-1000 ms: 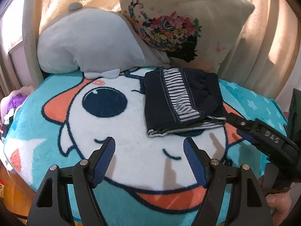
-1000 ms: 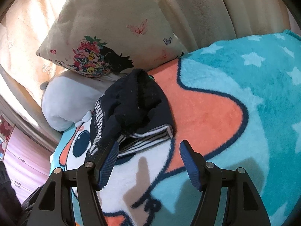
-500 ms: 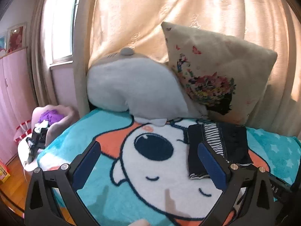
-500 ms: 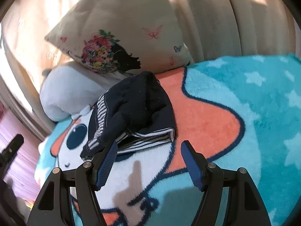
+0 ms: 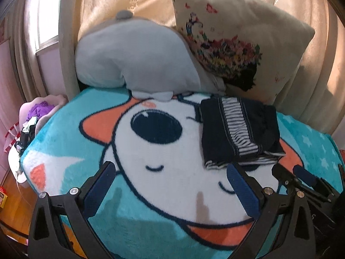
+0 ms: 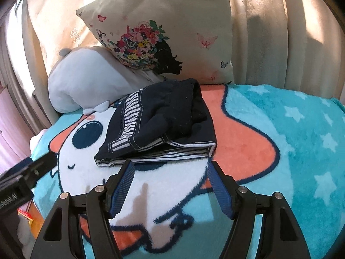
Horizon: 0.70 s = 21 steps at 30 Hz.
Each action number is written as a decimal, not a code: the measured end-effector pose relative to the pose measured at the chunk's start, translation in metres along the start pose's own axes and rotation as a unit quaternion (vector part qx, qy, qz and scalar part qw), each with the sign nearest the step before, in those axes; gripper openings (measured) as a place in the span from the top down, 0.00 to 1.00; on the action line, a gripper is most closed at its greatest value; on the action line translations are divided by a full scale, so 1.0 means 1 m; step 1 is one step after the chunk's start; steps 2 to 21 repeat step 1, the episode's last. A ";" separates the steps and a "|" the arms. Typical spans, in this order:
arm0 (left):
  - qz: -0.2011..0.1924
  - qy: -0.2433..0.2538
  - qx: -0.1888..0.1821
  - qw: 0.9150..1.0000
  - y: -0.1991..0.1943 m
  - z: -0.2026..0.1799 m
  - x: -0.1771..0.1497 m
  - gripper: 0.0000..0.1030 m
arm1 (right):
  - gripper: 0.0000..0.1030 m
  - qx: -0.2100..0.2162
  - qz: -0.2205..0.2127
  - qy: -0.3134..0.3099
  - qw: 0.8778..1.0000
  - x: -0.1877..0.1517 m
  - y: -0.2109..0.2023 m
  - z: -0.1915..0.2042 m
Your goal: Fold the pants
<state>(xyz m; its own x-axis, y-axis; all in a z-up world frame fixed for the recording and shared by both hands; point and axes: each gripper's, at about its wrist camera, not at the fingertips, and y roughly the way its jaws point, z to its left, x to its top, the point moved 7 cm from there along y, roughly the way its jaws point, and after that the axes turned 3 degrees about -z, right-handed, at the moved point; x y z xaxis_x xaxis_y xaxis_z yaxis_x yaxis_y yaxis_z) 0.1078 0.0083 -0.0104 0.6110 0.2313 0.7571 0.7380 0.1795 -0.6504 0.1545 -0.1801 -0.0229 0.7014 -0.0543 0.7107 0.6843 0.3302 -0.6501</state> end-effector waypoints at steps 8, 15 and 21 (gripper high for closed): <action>0.003 0.000 -0.001 1.000 0.001 0.000 -0.001 0.00 | 0.27 0.000 0.002 -0.001 1.000 0.000 0.001 0.000; 0.003 0.000 -0.001 1.000 0.001 0.000 -0.001 0.00 | 0.27 0.000 0.002 -0.001 1.000 0.000 0.001 0.000; 0.003 0.000 -0.001 1.000 0.001 0.000 -0.001 0.00 | 0.27 0.000 0.002 -0.001 1.000 0.000 0.001 0.000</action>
